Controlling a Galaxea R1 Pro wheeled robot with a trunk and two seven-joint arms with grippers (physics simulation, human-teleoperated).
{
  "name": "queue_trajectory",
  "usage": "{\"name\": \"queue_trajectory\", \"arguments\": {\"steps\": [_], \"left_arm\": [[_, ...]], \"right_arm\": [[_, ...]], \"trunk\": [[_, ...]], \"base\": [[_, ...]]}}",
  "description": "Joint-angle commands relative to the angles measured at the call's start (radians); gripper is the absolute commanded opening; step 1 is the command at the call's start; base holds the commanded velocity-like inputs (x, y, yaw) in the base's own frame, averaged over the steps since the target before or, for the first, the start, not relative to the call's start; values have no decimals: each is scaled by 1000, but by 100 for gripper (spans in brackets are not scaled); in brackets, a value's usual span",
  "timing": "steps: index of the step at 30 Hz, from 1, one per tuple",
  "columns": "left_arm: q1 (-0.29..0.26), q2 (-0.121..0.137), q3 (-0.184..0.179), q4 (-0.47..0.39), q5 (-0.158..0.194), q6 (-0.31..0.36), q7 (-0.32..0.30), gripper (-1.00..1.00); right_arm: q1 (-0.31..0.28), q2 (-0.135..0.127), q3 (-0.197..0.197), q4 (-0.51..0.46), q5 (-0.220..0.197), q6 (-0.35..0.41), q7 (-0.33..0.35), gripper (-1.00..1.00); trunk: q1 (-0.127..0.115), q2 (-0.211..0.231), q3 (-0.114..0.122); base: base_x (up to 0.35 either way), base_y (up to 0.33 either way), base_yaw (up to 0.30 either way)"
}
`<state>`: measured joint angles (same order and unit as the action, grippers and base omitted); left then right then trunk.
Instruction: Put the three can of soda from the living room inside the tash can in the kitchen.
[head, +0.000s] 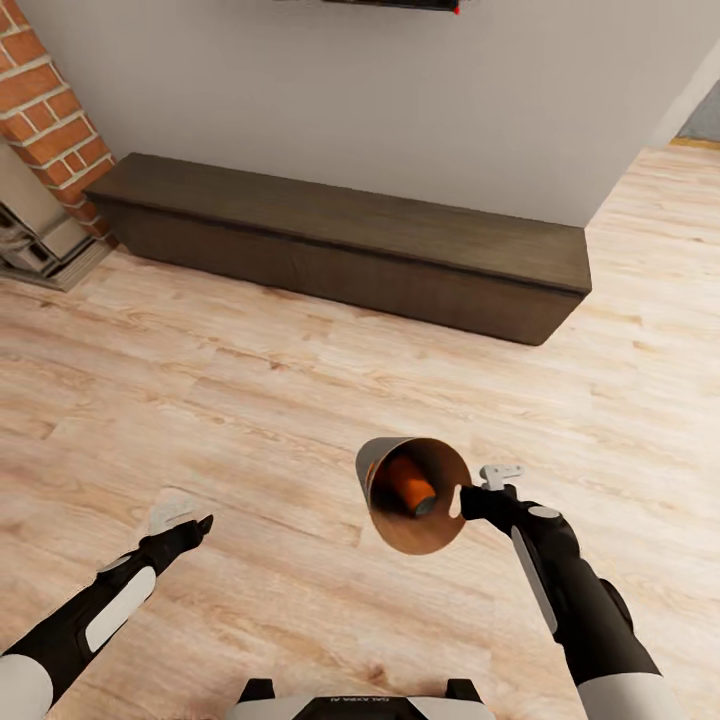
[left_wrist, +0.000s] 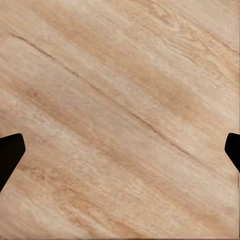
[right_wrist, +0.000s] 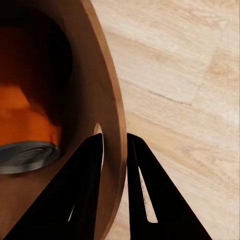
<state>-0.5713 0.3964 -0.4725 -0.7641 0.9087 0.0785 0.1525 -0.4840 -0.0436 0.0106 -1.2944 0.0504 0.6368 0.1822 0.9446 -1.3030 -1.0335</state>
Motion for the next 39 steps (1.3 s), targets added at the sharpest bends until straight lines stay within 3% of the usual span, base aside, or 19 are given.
{"name": "queue_trajectory", "arguments": {"steps": [1,12,28,34,39], "left_arm": [[0,-7,0,0,0,0,1,100],[1,-20,0,1,-1,0,7,100],[0,-21,3,2,3,-34,4,100],[0,-14,10,2,7,-33,-6,100],[1,7,15,1,6,-33,-12,100]], "right_arm": [[0,1,1,-1,-18,1,7,-100],[17,20,6,-2,-17,-1,0,-100],[21,22,9,0,-17,-2,4,-100],[21,22,9,0,-17,-2,4,-100],[21,19,3,-2,-16,-2,13,-100]], "trunk": [[0,0,1],[0,0,12],[0,0,34],[0,0,42],[0,0,49]], "base": [[0,0,230],[0,0,197],[0,0,152],[0,0,148],[0,0,148]]}}
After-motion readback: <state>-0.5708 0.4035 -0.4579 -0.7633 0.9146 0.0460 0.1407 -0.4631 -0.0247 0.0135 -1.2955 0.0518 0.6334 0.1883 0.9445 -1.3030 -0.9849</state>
